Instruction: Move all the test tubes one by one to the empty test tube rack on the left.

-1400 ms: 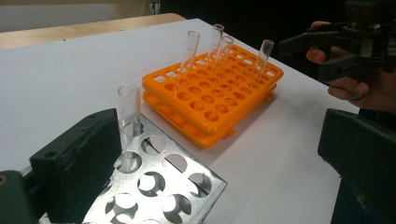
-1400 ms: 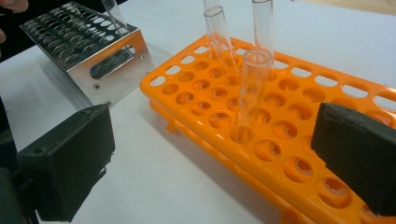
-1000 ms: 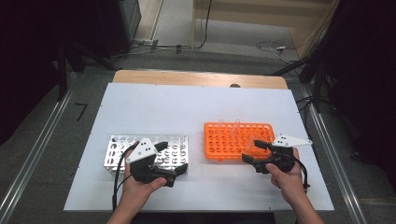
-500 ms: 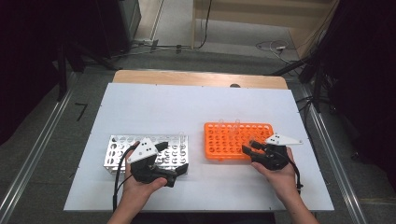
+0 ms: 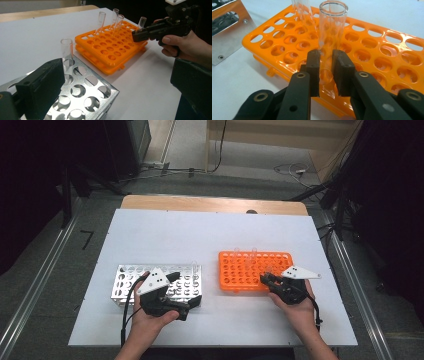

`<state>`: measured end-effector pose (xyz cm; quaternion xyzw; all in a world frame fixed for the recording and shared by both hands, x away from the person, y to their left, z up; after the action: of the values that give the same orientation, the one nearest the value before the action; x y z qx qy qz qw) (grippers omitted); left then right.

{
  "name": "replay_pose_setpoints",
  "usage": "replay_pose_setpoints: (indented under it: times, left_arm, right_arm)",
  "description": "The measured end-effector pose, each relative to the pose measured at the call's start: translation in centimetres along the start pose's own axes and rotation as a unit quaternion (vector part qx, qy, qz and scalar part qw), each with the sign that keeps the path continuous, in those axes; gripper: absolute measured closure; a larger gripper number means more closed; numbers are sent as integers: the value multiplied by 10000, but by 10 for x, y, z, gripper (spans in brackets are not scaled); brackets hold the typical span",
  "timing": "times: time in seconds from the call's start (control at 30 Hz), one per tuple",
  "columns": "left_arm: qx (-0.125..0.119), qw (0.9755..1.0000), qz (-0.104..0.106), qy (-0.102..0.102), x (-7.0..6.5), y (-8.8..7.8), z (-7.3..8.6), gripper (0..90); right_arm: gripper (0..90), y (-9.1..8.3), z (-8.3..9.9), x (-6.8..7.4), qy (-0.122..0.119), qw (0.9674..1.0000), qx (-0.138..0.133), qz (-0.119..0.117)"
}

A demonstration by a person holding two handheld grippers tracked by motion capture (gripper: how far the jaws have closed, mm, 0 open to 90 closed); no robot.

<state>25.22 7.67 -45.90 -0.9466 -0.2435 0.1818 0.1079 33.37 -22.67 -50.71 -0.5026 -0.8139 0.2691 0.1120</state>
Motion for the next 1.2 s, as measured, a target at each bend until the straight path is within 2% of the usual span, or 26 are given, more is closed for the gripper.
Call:
replay_pose_setpoints:
  times: [0.37,0.57,0.93,1.2]
  left_arm:
    - [-13,10000,21,11,-1,0,-1,0]
    - [-8,10000,39,27,-3,0,-2,0]
    - [5,9999,107,87,-9,3,-4,0]
    - [-6,9998,141,138,-13,5,-7,0]
  right_arm:
    - [740,-23,-14,-4,71,9991,-415,-7]
    - [740,-34,-19,0,63,9985,-524,-125]
    - [740,-43,-20,24,-160,9970,-516,-562]
    - [740,-44,-18,42,-288,9940,-440,-964]
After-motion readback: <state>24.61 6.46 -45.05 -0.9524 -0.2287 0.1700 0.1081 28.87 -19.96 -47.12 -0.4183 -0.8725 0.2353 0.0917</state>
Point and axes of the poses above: each handheld gripper's, and its own axes: y roughly forward along the jaws, z roughly out of its underside, x roughly to its left, the point moved 6 cm from there along y, roughly forward along the jaws, and after that the axes turned 14 degrees about z, right-handed, at the moved point
